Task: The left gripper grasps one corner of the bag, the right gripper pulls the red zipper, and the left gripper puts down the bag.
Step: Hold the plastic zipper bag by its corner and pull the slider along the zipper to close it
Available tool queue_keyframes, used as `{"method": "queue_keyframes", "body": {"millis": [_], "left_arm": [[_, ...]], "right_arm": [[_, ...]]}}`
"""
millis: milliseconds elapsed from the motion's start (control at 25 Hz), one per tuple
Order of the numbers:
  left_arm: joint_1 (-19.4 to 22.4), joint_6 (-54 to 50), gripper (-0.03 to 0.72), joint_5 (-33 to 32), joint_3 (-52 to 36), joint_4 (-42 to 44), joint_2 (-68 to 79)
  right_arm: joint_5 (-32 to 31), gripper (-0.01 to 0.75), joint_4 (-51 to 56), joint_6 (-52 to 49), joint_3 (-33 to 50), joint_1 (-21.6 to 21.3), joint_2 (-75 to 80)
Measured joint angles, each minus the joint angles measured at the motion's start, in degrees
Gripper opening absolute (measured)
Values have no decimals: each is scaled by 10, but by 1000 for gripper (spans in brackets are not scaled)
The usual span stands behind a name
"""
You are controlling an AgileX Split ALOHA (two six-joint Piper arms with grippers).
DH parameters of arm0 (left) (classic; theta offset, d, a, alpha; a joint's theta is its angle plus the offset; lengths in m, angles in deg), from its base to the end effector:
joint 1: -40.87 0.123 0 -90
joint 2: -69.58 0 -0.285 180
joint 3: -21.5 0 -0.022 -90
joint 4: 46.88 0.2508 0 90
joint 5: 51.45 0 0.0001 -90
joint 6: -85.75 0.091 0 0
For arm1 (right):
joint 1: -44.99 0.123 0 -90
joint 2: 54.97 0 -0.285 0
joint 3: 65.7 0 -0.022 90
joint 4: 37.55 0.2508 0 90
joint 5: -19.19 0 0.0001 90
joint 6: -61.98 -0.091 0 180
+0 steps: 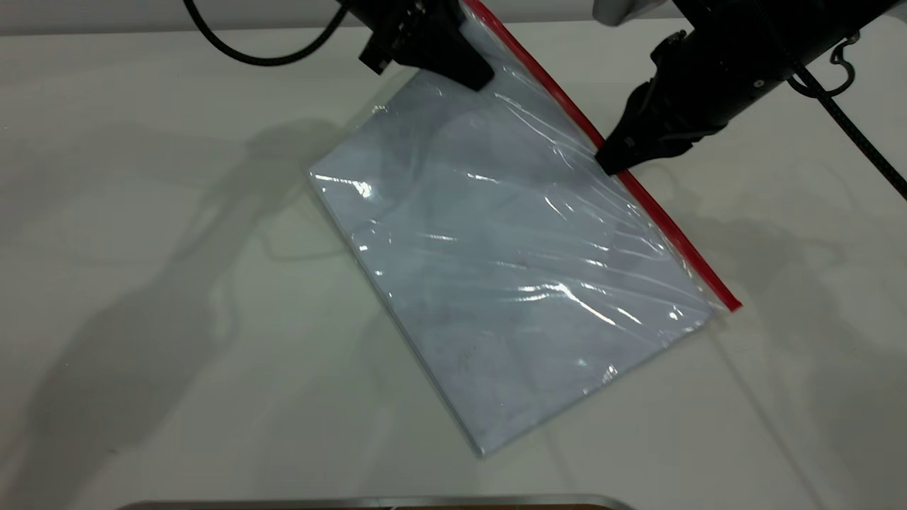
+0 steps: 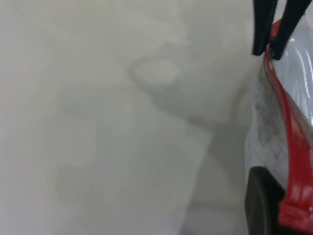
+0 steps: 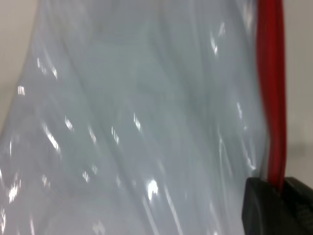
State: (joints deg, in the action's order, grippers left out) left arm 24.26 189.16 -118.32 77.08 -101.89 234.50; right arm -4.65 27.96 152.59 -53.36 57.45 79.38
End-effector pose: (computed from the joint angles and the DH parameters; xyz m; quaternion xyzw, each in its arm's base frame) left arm 0.4949 -0.2192 0.0777 0.6842 0.5880 -0.2926 0.3171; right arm 0.3719 0.1165 0.0514 -0.3607 0.8934 0.1571 0.2170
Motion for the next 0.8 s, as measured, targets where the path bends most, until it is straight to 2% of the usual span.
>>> {"method": "queue_keyframes", "body": {"millis": [360, 640, 800], "left_arm": [[16, 13, 57, 0, 24, 1, 0], [17, 16, 57, 0, 24, 1, 0], [17, 17, 58, 0, 24, 0, 0]], "right_arm": [[-12, 48, -192, -201, 0, 0, 0], [-109, 51, -349, -393, 0, 0, 0], [-161, 54, -411, -465, 0, 0, 0]]}}
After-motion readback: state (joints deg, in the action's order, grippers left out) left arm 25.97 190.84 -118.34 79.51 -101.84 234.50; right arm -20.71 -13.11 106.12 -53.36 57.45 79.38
